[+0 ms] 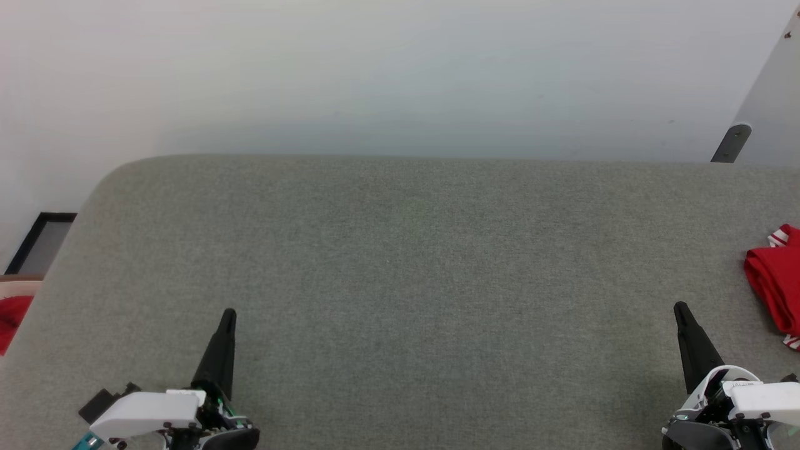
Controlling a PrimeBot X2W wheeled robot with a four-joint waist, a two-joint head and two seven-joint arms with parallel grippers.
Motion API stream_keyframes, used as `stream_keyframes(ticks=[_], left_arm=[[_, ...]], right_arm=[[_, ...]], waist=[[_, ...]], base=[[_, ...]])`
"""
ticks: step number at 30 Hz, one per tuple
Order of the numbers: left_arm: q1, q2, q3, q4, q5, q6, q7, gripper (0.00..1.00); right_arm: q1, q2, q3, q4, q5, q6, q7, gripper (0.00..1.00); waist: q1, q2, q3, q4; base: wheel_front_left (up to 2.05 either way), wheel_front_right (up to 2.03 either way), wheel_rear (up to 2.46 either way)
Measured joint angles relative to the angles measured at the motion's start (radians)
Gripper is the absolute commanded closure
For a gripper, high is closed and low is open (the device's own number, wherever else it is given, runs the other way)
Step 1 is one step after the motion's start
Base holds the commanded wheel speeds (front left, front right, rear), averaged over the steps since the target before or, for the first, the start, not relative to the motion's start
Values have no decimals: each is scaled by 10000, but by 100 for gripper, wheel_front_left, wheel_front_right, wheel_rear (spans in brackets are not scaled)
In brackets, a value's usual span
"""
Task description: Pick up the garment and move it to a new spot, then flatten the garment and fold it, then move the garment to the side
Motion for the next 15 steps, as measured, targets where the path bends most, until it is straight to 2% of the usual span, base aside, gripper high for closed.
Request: stream_keyframes(ticks=[15], left_arm=[[0,0,0,0,0,0,0,100]], right_arm=[[0,0,0,0,0,0,0,100]], waist=[[0,0,0,0]], base=[[0,0,0]])
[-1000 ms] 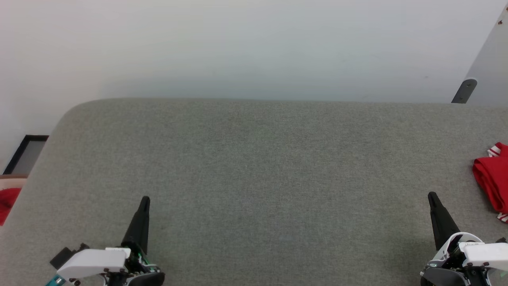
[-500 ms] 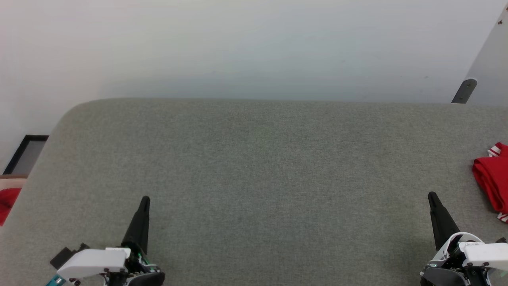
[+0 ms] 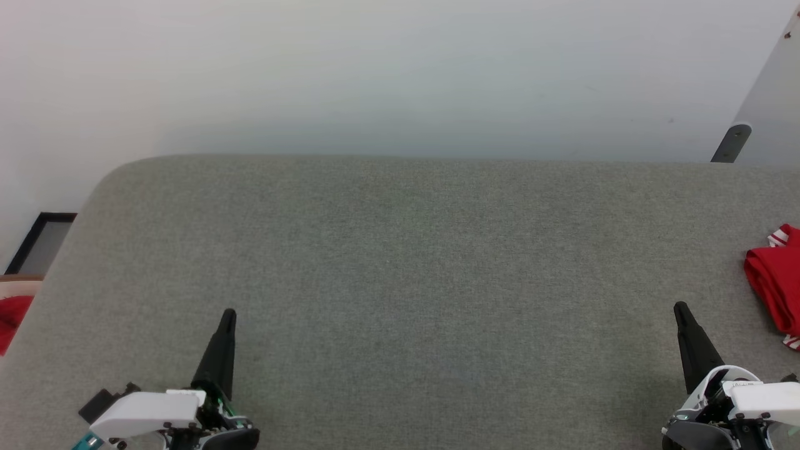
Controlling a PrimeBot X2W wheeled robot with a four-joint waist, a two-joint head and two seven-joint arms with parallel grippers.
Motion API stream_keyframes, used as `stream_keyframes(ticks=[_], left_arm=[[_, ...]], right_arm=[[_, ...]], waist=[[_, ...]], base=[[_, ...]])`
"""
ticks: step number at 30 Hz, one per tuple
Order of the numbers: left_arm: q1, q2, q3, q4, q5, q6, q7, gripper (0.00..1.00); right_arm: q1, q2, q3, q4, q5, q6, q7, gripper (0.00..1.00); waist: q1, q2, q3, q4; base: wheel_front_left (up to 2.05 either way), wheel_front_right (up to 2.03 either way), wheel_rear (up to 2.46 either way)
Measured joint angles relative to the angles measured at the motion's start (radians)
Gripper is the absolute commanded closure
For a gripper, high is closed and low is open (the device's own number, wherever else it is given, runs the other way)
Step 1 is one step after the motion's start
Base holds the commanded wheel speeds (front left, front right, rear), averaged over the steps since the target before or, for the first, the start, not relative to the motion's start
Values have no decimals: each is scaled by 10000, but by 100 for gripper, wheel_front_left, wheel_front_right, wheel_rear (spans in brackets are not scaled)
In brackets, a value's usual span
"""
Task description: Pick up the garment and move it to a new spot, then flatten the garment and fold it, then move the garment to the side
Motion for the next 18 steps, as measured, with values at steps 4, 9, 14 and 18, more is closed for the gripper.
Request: stream_keyframes(ticks=[4,9,14,18], left_arm=[[0,0,0,0,0,0,0,100],[0,0,-2,0,0,0,0,100],[0,0,-2,0,0,0,0,100],[0,0,-2,0,0,0,0,100]], right_arm=[[0,0,0,0,0,0,0,100],[0,0,0,0,0,0,0,100],[0,0,0,0,0,0,0,100],[0,0,0,0,0,0,0,100]], waist=[[0,0,0,0],[0,0,0,0],[0,0,0,0],[0,0,0,0]], base=[[0,0,0],[0,0,0],[0,0,0],[0,0,0]])
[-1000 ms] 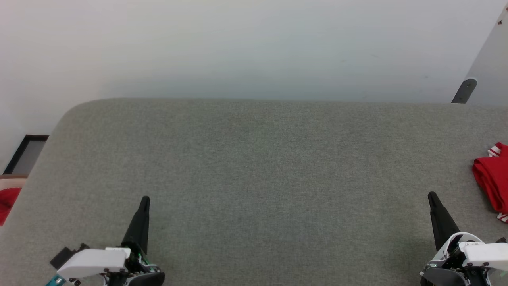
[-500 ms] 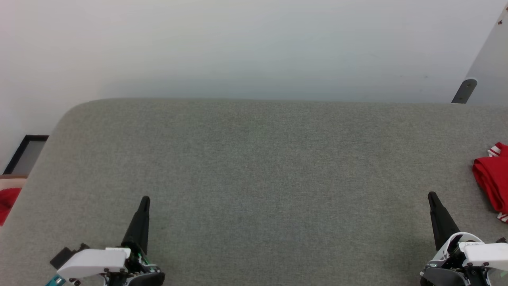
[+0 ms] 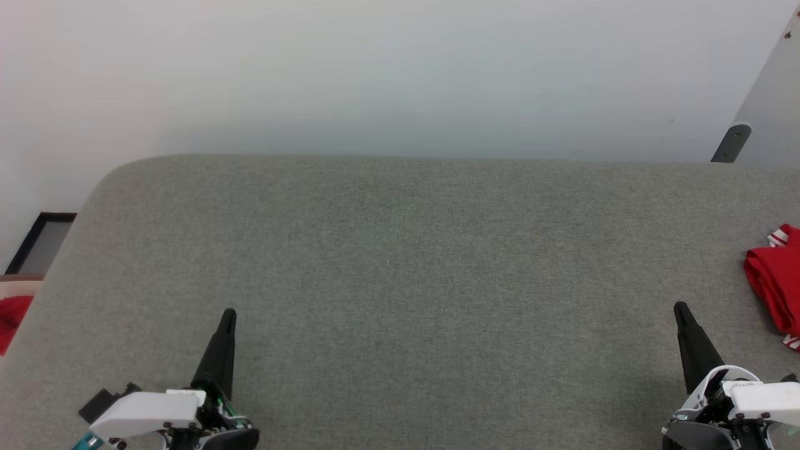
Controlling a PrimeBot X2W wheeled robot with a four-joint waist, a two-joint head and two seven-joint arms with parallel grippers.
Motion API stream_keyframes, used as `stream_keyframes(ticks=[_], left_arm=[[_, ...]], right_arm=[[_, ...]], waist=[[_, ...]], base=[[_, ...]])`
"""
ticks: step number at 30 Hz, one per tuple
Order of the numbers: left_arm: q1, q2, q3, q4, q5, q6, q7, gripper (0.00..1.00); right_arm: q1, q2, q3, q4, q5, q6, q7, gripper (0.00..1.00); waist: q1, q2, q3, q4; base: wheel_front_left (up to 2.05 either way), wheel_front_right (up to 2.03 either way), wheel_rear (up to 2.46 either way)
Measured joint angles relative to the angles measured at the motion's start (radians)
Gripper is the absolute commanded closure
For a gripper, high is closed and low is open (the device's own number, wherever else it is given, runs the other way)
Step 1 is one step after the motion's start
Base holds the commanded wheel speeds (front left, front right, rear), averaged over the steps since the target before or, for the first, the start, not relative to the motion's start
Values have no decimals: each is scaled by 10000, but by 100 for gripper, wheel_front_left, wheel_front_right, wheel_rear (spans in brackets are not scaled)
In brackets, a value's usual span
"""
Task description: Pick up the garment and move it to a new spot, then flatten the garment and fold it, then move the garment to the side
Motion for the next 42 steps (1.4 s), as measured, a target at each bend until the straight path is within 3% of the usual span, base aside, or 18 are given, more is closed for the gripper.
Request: stream_keyframes(ticks=[42], left_arm=[[0,0,0,0,0,0,0,100]], right_arm=[[0,0,0,0,0,0,0,100]], waist=[[0,0,0,0]], base=[[0,0,0]])
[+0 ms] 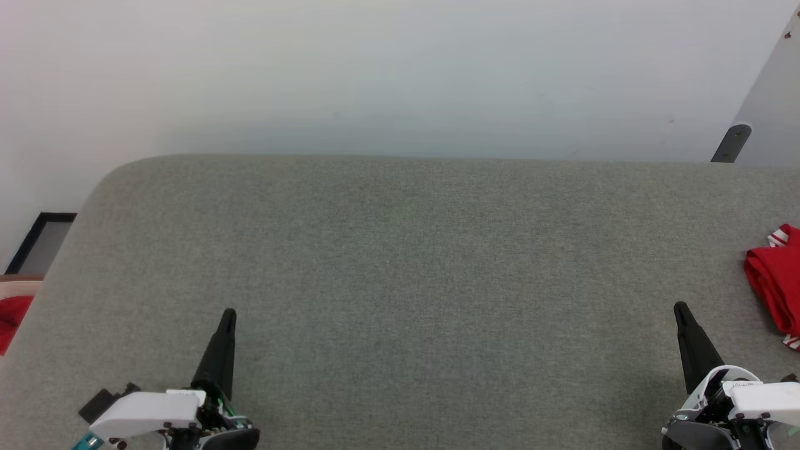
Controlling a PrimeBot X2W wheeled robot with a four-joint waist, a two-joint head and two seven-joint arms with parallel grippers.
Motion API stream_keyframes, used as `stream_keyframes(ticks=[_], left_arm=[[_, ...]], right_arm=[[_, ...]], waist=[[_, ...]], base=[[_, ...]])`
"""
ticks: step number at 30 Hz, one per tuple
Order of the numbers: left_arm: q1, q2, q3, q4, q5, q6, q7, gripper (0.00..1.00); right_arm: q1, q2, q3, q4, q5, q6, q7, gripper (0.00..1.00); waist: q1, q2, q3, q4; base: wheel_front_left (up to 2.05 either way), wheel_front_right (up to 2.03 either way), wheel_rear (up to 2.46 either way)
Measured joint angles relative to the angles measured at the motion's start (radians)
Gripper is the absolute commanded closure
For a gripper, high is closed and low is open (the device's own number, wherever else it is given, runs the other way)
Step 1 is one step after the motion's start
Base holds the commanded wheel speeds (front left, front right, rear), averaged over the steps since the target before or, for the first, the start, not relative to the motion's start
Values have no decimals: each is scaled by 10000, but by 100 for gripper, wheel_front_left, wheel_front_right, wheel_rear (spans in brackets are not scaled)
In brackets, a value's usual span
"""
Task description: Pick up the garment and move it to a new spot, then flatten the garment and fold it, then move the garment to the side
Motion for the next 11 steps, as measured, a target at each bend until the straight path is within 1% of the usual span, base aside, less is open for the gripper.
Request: stream_keyframes(ticks=[11], left_arm=[[0,0,0,0,0,0,0,100]], right_arm=[[0,0,0,0,0,0,0,100]], waist=[[0,0,0,0]], base=[[0,0,0]])
